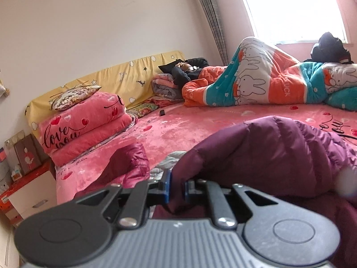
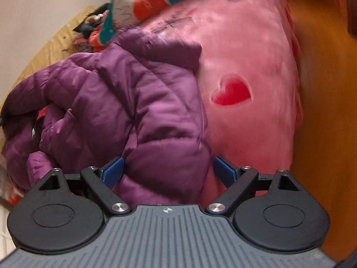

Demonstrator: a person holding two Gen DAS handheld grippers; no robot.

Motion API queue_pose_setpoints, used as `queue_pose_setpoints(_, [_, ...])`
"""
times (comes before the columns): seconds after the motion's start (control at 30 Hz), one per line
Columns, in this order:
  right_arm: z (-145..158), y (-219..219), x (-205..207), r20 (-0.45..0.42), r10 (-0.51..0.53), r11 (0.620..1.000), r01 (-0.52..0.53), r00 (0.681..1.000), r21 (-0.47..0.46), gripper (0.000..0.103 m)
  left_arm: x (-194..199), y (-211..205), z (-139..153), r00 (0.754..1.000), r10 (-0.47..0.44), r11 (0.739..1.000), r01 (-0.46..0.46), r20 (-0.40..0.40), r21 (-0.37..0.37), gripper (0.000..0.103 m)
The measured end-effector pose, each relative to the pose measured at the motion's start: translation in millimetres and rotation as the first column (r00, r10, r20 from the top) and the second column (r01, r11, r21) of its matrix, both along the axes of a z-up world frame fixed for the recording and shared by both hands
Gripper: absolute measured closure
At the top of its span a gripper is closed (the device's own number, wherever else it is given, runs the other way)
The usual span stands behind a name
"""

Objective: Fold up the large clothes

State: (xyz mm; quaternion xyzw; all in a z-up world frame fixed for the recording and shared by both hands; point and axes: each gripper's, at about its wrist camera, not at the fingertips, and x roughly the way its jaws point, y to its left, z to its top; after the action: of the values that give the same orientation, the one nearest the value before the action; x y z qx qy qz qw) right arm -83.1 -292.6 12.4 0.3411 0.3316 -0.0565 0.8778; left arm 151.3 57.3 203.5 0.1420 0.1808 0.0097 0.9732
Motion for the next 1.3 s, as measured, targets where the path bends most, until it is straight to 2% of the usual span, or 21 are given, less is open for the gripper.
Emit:
queue_pose_setpoints(0.07, [-1,5,-3,0.031,-0.015,1.0,0.014,0.999,0.017,0.0,-8,3,2,1.0,-0.002,1.0,0.002,0.003,-0.022,0.094])
queue_pose_setpoints(0.17, [-4,11,-8,0.073,-0.011,0.992,0.002,0.997,0.124,0.0,-20,5,5,1.0,-0.005,0.999,0.006,0.011,-0.045,0.095])
queue_pose_setpoints(0.23, [-2,18,-3,0.078,-0.018,0.988,0.005,0.997,0.156,0.015,-27,5,8,1.0,-0.007,0.999,0.008,0.018,-0.053,0.095])
queue_pose_setpoints(0.3, [4,22,-4,0.052,-0.013,0.992,0.006,0.999,0.127,0.06,-35,5,14,0.999,-0.014,0.998,0.015,0.029,-0.06,0.096])
queue_pose_setpoints(0.4, [19,30,1,0.024,-0.017,1.0,0.016,1.0,0.023,0.079,-48,7,25,0.998,-0.026,0.997,0.03,0.052,-0.068,0.096])
queue_pose_setpoints(0.47, [34,38,-4,0.042,-0.017,0.997,0.021,0.999,-0.078,0.083,-58,9,34,0.997,-0.035,0.996,0.04,0.071,-0.078,0.096])
queue_pose_setpoints(0.53, [52,47,-8,0.076,-0.017,0.977,0.032,0.997,-0.213,0.086,-67,12,44,0.995,-0.041,0.994,0.05,0.089,-0.099,0.096])
queue_pose_setpoints(0.6, [72,59,-14,0.119,-0.011,0.934,0.053,0.993,-0.353,0.087,-78,15,54,0.993,-0.046,0.992,0.058,0.111,-0.111,0.096])
queue_pose_setpoints(0.67, [92,72,-20,0.159,0.004,0.875,0.074,0.987,-0.478,0.088,-89,19,65,0.989,-0.05,0.991,0.067,0.14,-0.116,0.096])
queue_pose_setpoints(0.77, [115,88,-28,0.207,0.018,0.794,0.112,0.978,-0.597,0.09,-107,27,84,0.98,-0.049,0.987,0.077,0.194,-0.142,0.096])
queue_pose_setpoints(0.97, [165,99,-57,0.341,-0.008,0.663,0.26,0.94,-0.702,0.09,-146,45,127,0.949,-0.032,0.981,0.089,0.315,-0.169,0.096])
queue_pose_setpoints(1.07, [194,99,-75,0.422,-0.02,0.628,0.34,0.906,-0.7,0.09,-168,58,151,0.924,-0.019,0.976,0.1,0.381,-0.194,0.096])
queue_pose_setpoints(1.3, [268,113,-128,0.594,0.011,0.548,0.492,0.805,-0.676,0.09,-222,79,200,0.852,0.003,0.971,0.123,0.524,-0.206,0.096])
